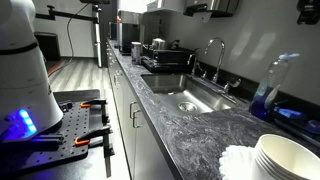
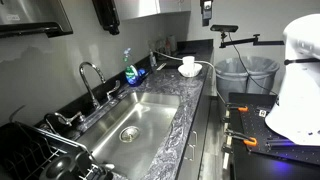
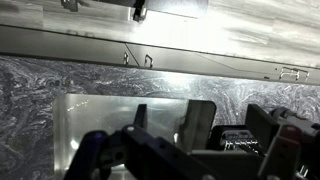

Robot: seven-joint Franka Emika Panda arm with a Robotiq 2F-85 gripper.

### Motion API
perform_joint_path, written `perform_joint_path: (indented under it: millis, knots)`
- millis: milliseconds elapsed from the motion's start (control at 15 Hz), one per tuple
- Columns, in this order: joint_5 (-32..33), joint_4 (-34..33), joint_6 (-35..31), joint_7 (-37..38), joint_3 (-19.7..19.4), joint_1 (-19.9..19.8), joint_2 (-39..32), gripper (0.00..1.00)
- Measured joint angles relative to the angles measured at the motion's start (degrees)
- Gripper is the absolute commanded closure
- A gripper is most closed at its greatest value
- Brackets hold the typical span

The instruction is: Pick up one cup and move it to the left

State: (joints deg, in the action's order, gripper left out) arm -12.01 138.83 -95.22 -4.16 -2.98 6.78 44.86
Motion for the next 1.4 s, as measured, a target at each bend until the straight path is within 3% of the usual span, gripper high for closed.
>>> perform_joint_path:
  millis: [467,1067,1400]
  knots:
    - [0.1,0.0,-0.5,0.0,0.2,-1.0,-0.1,0.00]
    - [8.2,2.0,-13.8,3.8,-0.1,-11.9,-1.6,0.00]
    - [14.5,2.1,-18.2,4.8,-3.1,-17.5,-4.6,0.00]
